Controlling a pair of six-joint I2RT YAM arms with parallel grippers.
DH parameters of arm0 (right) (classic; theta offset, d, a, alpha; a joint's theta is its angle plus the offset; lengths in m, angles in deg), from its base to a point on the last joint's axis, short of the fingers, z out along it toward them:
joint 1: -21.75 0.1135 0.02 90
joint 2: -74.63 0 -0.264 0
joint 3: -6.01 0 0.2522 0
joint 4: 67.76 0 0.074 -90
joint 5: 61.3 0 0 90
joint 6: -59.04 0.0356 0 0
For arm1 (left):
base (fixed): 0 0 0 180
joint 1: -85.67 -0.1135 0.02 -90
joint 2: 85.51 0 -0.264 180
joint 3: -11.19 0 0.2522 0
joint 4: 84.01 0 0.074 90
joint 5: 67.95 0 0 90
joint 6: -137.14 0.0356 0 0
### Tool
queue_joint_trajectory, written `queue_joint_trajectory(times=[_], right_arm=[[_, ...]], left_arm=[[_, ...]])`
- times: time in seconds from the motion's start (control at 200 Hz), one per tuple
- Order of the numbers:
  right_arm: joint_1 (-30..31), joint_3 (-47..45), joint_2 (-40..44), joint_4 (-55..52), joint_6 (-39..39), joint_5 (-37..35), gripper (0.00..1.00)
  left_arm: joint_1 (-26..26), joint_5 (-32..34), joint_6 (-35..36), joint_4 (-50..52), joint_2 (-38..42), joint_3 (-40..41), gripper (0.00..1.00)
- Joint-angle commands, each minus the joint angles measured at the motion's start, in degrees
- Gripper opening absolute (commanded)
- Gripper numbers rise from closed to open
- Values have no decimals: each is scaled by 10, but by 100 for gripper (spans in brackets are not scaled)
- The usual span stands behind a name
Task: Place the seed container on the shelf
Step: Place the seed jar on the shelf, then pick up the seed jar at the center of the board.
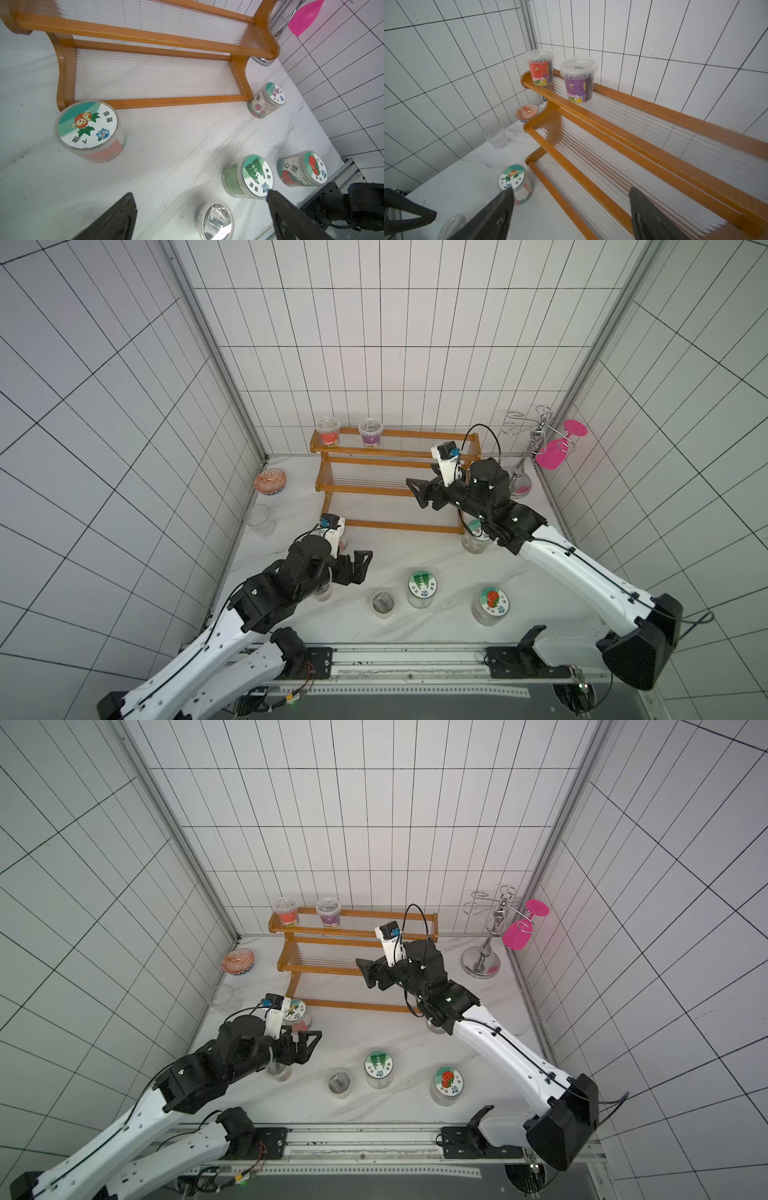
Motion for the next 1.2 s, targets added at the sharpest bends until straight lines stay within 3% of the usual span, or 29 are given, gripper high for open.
queue_joint_trajectory(times=[0.0, 0.345, 0.665, 1.194], right_arm=[[2, -50, 49, -42, 19, 27, 91], [2, -167, 172, -99, 17, 58, 94], [2, -217, 230, -125, 1, 69, 94], [2, -222, 226, -127, -8, 75, 94]], left_arm=[[20, -11, -33, 11, -9, 9, 96], [159, 52, -128, 31, -91, 25, 95], [287, 121, -220, 43, -202, 28, 96], [301, 109, -242, 12, -318, 35, 97]])
